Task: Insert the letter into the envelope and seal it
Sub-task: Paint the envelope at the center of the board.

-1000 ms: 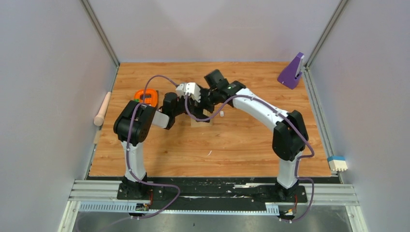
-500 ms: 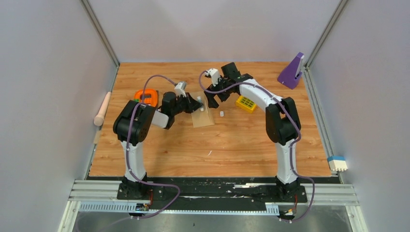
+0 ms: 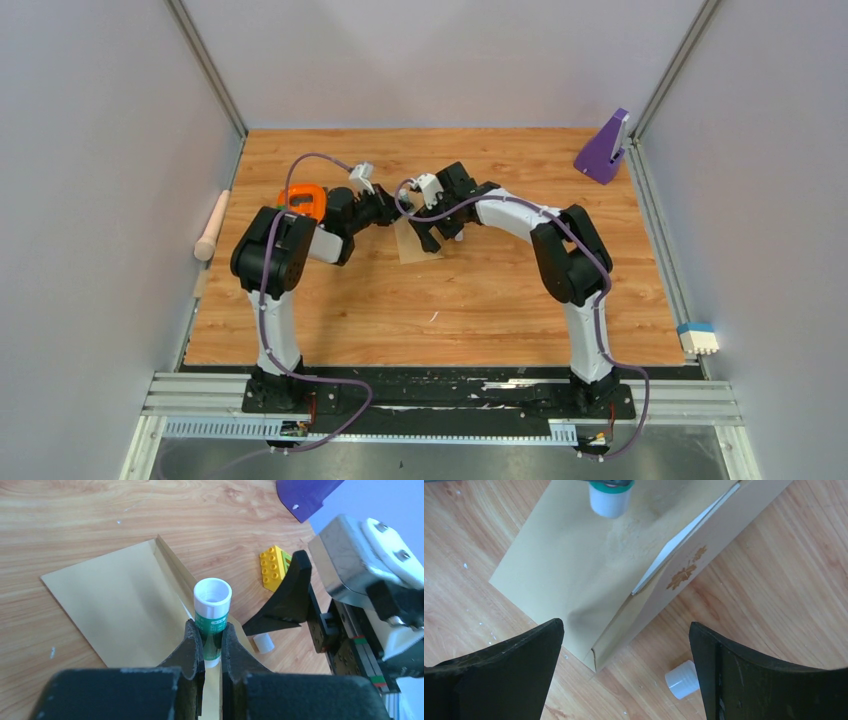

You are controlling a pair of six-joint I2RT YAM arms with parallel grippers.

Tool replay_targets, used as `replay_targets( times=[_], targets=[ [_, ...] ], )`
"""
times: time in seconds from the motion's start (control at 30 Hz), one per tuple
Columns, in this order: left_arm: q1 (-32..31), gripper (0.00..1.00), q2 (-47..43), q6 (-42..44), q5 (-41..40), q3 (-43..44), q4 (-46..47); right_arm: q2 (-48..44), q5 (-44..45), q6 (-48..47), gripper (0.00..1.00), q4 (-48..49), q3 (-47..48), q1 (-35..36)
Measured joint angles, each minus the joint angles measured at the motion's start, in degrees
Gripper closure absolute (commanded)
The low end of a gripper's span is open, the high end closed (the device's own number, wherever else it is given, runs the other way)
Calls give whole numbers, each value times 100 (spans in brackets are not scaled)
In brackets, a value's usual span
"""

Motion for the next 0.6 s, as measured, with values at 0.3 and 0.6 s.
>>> replay_targets(
  times=[0.3,0.6],
  targets=[
    [-11,100,343,72,-127,35,146,-48,402,131,0,483,-238,90],
    [-214,100,472,116,-304,35,352,-48,546,214,0,566,-264,105]
  ],
)
